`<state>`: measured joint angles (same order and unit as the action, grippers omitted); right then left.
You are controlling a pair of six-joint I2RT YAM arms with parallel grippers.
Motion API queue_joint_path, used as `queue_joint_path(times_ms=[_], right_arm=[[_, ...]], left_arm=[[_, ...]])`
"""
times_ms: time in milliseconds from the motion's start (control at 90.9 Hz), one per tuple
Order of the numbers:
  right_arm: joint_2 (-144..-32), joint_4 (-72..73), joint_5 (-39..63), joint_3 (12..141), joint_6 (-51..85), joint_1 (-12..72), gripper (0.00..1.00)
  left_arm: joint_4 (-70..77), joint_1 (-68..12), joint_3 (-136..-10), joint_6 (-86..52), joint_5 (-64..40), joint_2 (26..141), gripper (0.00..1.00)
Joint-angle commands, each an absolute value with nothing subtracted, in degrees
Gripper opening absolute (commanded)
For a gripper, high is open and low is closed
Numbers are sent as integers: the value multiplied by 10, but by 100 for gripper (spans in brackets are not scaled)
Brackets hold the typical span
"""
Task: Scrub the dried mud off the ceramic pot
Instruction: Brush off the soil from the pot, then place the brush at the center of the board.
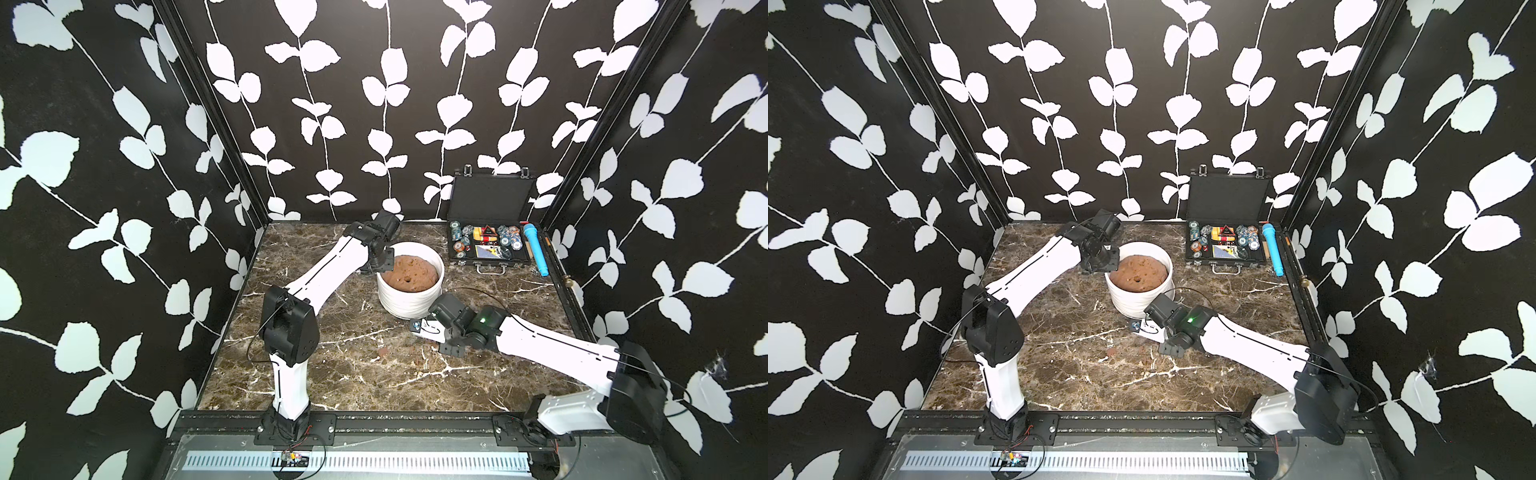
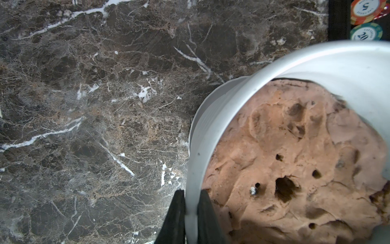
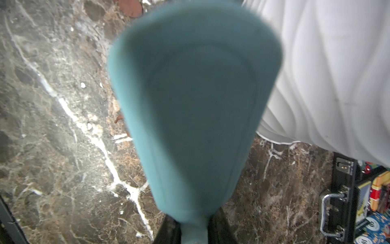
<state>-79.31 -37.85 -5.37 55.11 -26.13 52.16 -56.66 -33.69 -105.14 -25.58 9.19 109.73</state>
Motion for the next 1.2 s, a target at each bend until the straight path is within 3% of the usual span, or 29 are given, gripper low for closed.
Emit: queue_joint_path(times_ms=[0,242,418,550,880,990,1188], right_arm=[[-796,-397,-22,549,-251,506,0],[-762,-408,-53,527,-168,478,0],[-732,-414,-41,528,-41,447,0],[-681,-363,28,498,82,410,0],[-649,-313,89,418,199,270,0],[-678,-280,135,412,213,232,0],[-784,-302,119,460,199,201,2]], left_arm=[[-561,-338,-1088,-229,74,1091,22],[-577,-337,-1126,-192,99,1060,48],[-549,-337,-1082,-155,100,1010,60],[-467,-331,-978,-128,75,936,83],[-361,-263,-805,-71,-48,838,91],[-318,-255,-745,-71,-86,803,93],[-250,-253,-633,-88,-112,773,96]])
